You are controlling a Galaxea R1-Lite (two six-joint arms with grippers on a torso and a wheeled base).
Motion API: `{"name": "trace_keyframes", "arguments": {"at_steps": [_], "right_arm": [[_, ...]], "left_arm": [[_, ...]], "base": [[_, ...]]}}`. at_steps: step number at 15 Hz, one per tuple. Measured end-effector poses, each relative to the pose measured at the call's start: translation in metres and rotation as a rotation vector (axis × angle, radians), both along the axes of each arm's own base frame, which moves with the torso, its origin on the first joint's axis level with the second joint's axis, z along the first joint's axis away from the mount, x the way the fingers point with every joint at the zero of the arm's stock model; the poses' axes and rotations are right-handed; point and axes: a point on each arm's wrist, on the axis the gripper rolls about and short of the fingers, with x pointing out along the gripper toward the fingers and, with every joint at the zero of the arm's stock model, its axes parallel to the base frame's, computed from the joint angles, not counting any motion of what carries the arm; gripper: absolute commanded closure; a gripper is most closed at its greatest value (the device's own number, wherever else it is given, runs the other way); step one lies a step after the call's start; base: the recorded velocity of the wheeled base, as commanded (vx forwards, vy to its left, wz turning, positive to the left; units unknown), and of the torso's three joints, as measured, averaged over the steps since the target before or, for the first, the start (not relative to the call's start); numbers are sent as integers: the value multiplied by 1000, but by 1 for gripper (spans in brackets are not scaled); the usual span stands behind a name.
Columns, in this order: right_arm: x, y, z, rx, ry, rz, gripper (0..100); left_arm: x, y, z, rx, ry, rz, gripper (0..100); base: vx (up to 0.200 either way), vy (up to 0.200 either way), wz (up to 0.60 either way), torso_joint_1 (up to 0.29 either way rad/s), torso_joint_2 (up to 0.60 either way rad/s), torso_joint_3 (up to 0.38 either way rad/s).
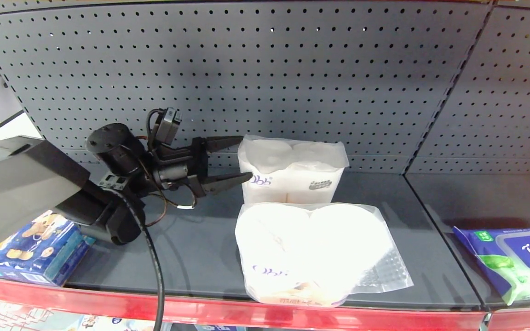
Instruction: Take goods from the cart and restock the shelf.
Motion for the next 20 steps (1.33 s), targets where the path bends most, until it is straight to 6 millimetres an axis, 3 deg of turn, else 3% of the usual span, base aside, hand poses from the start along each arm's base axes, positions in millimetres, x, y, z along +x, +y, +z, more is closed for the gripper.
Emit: {"name": "trace_keyframes", "arguments": {"at_steps": [8,13,18,20], "right_arm": [[4,-1,-6,-8,31,9,0],[18,-2,0,-14,77,84,0],[41,-2,5,-38,149,163,0],[54,-3,8,-79,179,163,0]], "left_arm": [[-28,47,13,-3,32,140,0],[-65,63,26,-91,74,406,0],[-88,75,46,-206,61,742,0],[-96,80,47,-175,190,929,0]], "base": [[0,0,0,0,0,0],[0,0,0,0,0,0],[0,0,0,0,0,0],[0,0,0,0,0,0]]}}
